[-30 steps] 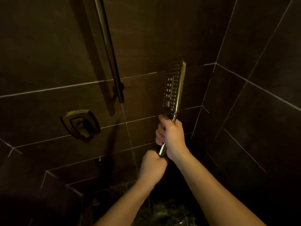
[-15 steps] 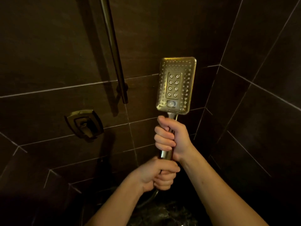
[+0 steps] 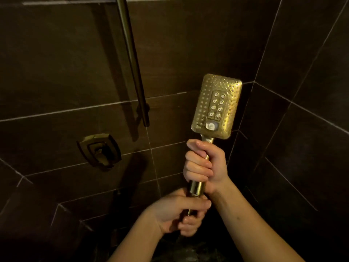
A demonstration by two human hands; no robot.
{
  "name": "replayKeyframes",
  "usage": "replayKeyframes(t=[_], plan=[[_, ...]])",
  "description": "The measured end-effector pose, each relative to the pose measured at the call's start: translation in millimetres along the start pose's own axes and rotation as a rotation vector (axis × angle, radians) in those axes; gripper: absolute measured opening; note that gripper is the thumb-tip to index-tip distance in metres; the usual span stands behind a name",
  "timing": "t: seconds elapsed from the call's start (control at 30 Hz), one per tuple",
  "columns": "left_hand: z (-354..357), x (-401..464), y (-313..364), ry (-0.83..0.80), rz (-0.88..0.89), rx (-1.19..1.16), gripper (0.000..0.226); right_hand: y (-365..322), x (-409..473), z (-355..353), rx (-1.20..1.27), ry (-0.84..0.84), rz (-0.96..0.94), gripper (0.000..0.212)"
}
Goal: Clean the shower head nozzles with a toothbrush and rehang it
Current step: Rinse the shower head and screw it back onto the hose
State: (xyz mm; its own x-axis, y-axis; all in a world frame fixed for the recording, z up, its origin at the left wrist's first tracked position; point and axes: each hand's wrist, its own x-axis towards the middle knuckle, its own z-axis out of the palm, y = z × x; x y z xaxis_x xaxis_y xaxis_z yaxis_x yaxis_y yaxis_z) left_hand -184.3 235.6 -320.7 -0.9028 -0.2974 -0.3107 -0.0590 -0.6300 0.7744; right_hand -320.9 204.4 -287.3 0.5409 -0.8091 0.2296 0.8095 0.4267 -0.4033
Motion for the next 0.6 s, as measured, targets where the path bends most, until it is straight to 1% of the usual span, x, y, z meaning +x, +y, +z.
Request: replayKeyframes(t=[0.03,0.07,0.1,0.13,0.2,0.27,0.33,0.4,0.43,0.47,0.5,0.57,0.6], plan=[[1.8,3.2,-2.6,-0.11,-0.002,-0.068,0.029,-0.1,0.7,0.6,0.028,-0.041,0.018,0.032],[4.7,7.1,-4.2,-0.179,-0.011,-0.104,0.032,0.0,1.3,1.1,0.048,-0.068,0.036,0.031],[7.5,11.4,-3.9,-0.187,-0.031,-0.107,0.037,-1.2,1.5,1.5,0.062,-0.08,0.057,0.032],[10.6,15.5,-3.4,-0.126,-0.06,-0.091,0.045,-3.1,1.5,0.8,0.068,-0.076,0.079,0.032],[17.3,23.4,-1.8,0.127,-0.092,0.007,0.055,-10.8,0.5,-2.3,0.023,-0.021,0.102,0.034],[22.2,26.1,0.0,0.369,-0.055,0.111,0.054,-17.7,-0.3,-3.3,-0.058,0.079,0.092,0.036],[20.5,31.2,1.7,0.567,-0.011,0.169,0.042,-19.9,1.1,-0.5,-0.184,0.236,0.035,0.039],[15.5,36.4,5.1,0.752,0.016,0.277,0.017,-14.8,3.9,5.9,-0.398,0.451,-0.082,0.041],[13.1,37.2,7.0,0.81,0.032,0.338,0.009,-11.9,5.1,8.5,-0.501,0.524,-0.144,0.042],[11.3,35.9,9.1,0.823,0.045,0.382,0.009,-9.8,6.4,10.8,-0.559,0.547,-0.185,0.042],[10.0,32.6,11.1,0.777,0.057,0.384,0.014,-10.0,7.6,12.7,-0.561,0.523,-0.2,0.042],[9.5,22.6,17.3,0.548,0.059,0.274,0.03,-16.7,9.4,17.5,-0.453,0.381,-0.139,0.04],[7.9,18.0,20.3,0.41,0.061,0.193,0.032,-20.5,10.4,20.8,-0.374,0.288,-0.072,0.04]])
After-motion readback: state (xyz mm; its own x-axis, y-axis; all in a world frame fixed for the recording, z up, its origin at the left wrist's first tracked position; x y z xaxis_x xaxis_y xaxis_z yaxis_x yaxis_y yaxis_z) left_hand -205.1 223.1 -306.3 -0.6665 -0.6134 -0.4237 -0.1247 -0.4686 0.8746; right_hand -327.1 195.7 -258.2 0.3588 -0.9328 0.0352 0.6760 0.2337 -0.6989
